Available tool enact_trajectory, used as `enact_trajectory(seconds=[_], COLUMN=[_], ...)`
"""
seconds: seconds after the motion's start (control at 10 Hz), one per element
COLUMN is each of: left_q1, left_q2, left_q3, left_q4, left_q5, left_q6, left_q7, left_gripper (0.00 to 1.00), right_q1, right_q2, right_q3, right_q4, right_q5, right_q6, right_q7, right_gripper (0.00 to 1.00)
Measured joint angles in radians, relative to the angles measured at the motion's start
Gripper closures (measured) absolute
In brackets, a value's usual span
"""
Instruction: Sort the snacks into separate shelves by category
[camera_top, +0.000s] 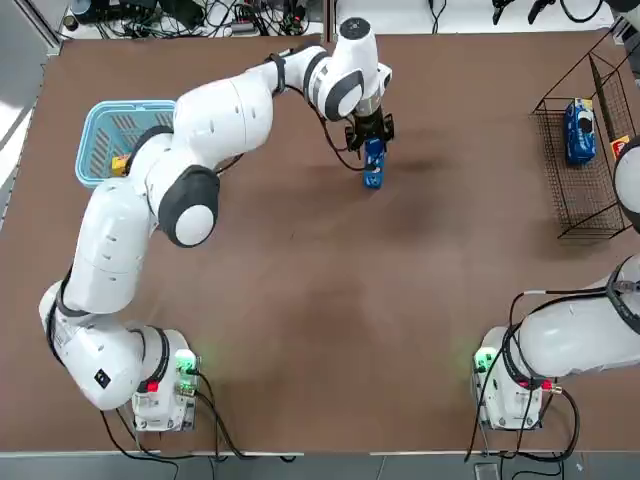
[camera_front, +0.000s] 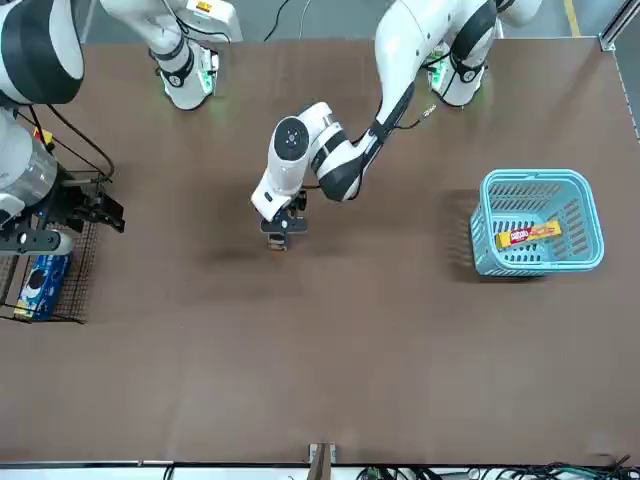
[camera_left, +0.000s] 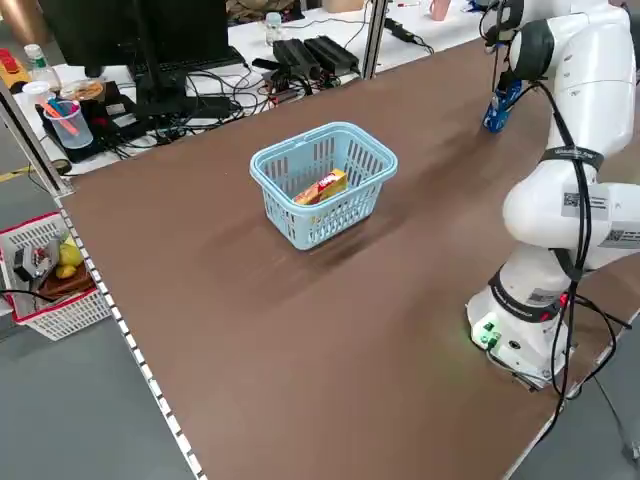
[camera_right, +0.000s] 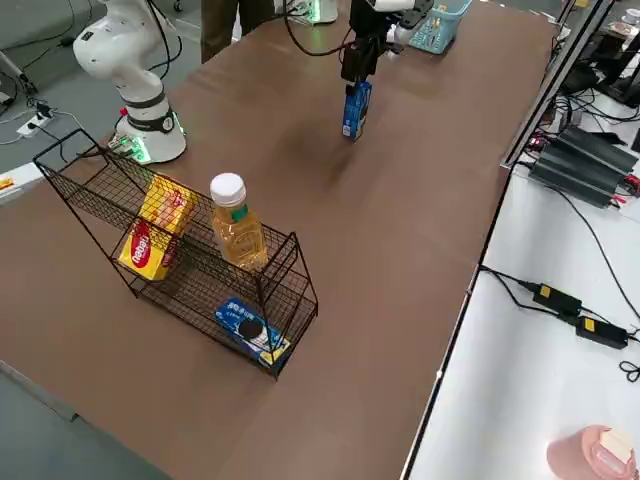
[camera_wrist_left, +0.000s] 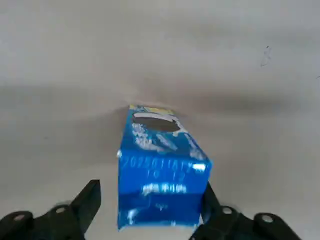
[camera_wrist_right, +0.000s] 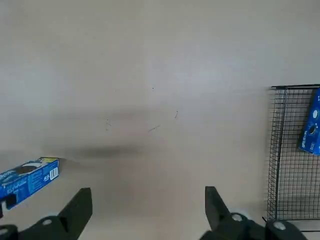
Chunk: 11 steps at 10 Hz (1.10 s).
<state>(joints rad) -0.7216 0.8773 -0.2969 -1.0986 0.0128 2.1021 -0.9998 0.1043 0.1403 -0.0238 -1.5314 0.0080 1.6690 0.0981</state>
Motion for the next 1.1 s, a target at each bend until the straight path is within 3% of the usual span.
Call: enact_trajectory(seconds=[0.6, 0.8, 1.1], left_q1=[0.031, 0.092, 0.305], left_q2=[-0.065, -0.142, -0.341], left_q3=[-0.001, 0.003, 0.007], left_q4=[0.013, 0.019, -0.018], left_q5=[-0.017, -0.059, -0.067], left_q6=[-0.012, -0.112, -0.405], left_q7=[-0.060, -0.068, -0.111], left_gripper=[0.11, 0.09, 0.06], right_q1=[-0.002, -0.001, 0.076], right_q2=[0.000, 0.000, 0.008], right_q3=[-0.003, -0.003, 0.002], right_q4=[0.000, -0.002, -0.031], right_q5=[0.000, 0.000, 0.008], right_q6=[-0.001, -0.001, 0.046], right_q7=[0.001, 0.001, 0.038], right_gripper=[0.00, 0.00, 0.00])
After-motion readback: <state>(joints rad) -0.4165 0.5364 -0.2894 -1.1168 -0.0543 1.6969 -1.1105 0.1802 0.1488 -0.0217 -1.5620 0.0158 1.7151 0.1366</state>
